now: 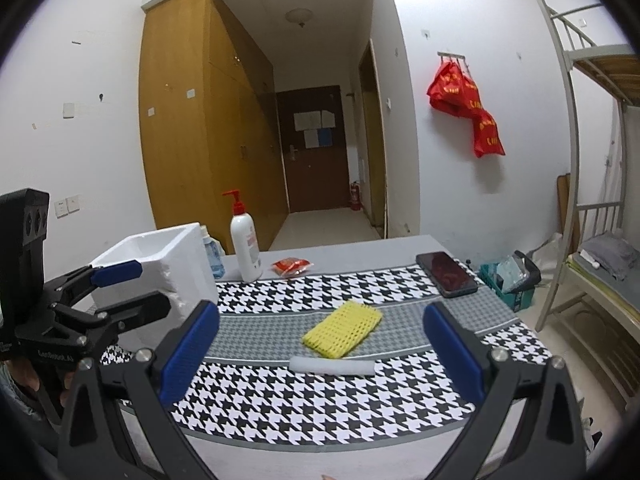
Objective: Organize soft objects
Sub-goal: 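Move both tools back toward the yellow sponge and white foam roll, then lower the left gripper onto the white foam roll and close it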
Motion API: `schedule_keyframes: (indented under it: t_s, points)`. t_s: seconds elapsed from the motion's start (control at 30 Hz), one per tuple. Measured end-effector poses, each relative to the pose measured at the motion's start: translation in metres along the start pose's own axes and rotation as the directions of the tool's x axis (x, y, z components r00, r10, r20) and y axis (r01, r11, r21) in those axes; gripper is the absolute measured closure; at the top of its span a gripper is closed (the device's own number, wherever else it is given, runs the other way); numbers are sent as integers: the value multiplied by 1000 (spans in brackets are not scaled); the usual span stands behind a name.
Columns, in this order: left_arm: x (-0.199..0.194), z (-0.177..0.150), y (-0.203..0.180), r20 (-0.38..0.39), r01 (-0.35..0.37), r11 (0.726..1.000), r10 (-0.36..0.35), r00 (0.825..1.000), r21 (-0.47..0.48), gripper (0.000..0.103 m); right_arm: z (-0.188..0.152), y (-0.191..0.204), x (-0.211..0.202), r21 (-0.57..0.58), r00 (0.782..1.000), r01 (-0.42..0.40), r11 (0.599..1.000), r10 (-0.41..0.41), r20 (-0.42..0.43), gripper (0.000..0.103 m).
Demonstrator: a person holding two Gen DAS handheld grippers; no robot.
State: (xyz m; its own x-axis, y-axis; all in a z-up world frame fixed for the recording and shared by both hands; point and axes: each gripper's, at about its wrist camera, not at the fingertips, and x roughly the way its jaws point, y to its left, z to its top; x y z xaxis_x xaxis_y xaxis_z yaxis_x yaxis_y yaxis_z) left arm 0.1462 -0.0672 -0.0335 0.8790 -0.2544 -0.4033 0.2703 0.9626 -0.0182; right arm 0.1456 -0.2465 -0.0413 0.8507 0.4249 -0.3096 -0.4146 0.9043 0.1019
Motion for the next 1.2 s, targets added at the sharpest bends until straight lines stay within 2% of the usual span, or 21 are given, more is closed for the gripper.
schedule_keyframes:
  t_s: [0.23,0.37,0.53,0.97,1.07,1.2]
  points:
    - [18,-5,-9,-38,35,998,-33,999,54,1,-5,-12,13,13,999,-5,1000,5,-34,0]
    - [34,-8,-13,-91,45,995,-37,995,85,1,-8,-21,21,20,998,2,1000,-1,-56,0]
    - [56,-12,-14,-160,69,994,-55,986,86,1,-13,-32,31,41,996,3,999,0,-85,0]
    - [101,-17,-24,-268,102,983,-59,962,149,1,-26,-52,62,73,985,-32,997,43,-164,0]
    - [112,-18,-28,-305,159,972,-100,947,175,1,-28,-58,66,73,983,-26,997,39,-179,0]
    - [128,-22,-32,-370,253,949,-171,913,186,1,-30,-66,69,84,981,-27,996,43,-191,0]
